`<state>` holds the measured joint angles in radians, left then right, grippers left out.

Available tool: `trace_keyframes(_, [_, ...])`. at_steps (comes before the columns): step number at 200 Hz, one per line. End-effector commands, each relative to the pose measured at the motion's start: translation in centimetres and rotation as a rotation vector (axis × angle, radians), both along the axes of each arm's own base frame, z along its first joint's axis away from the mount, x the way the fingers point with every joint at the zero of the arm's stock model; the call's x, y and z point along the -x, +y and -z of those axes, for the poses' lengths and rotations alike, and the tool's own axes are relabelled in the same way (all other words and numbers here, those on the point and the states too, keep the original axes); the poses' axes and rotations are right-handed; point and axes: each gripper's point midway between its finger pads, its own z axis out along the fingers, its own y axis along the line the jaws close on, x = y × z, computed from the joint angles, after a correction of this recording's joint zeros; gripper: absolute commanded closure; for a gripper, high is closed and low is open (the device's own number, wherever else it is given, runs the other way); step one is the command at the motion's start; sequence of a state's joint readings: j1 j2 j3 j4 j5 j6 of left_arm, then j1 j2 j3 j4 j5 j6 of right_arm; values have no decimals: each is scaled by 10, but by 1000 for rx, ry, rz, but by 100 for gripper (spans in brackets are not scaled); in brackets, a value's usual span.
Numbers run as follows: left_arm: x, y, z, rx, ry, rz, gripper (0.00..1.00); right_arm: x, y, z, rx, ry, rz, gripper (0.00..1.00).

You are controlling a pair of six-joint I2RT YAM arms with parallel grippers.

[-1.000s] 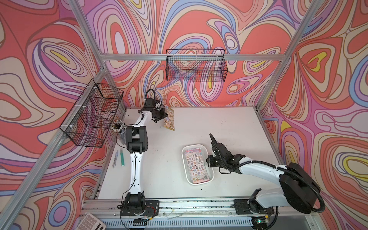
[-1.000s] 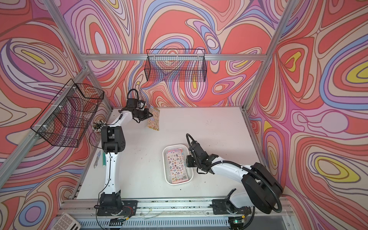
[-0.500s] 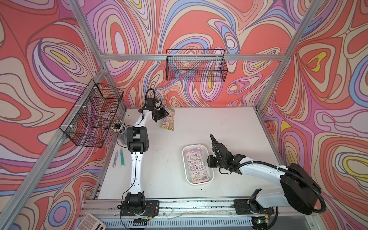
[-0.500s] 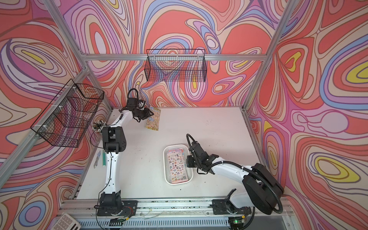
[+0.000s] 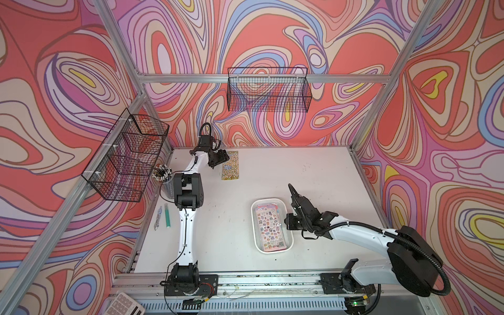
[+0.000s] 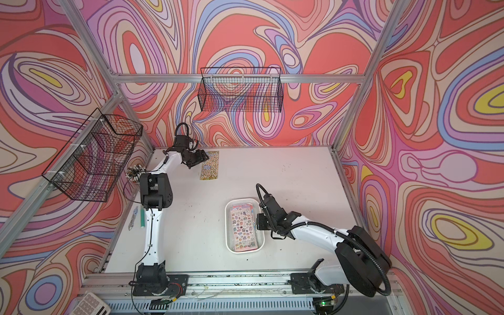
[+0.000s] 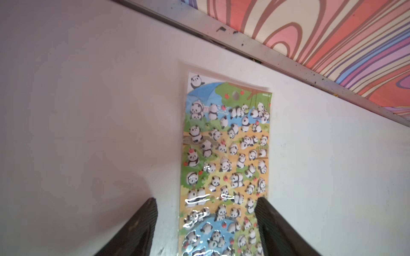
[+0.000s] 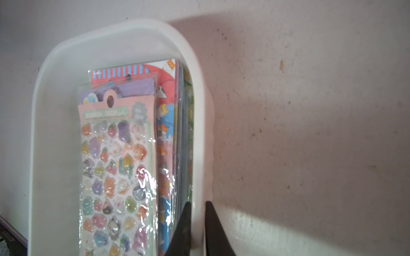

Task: Take the stickers out of the storage box
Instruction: Place the sticker at the center of the board.

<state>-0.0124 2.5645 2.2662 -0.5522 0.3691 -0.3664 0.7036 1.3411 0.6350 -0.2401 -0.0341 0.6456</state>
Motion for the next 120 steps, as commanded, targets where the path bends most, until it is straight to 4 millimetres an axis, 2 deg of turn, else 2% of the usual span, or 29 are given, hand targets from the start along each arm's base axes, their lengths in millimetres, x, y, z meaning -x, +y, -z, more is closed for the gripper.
trace_keyframes(1, [-1,12,-56,-66,-86,-27,26,0,-1,-3,-4,-6,13,88])
trace_keyframes(24, [1,0,-99,-71,-164,-36,28,-1,-2,-4,7,-7,20,89])
trace_keyframes(54, [27,-42,-142,-82,-200,0,32,-5,-2,-4,13,-6,42,90])
trace_keyframes(83, [75,-83,-167,-26,-183,21,40,-9,-2,-6,11,-12,62,90])
trace_keyframes(120, [159,-142,-187,-37,-164,130,50,-12,-2,-11,8,-26,75,91])
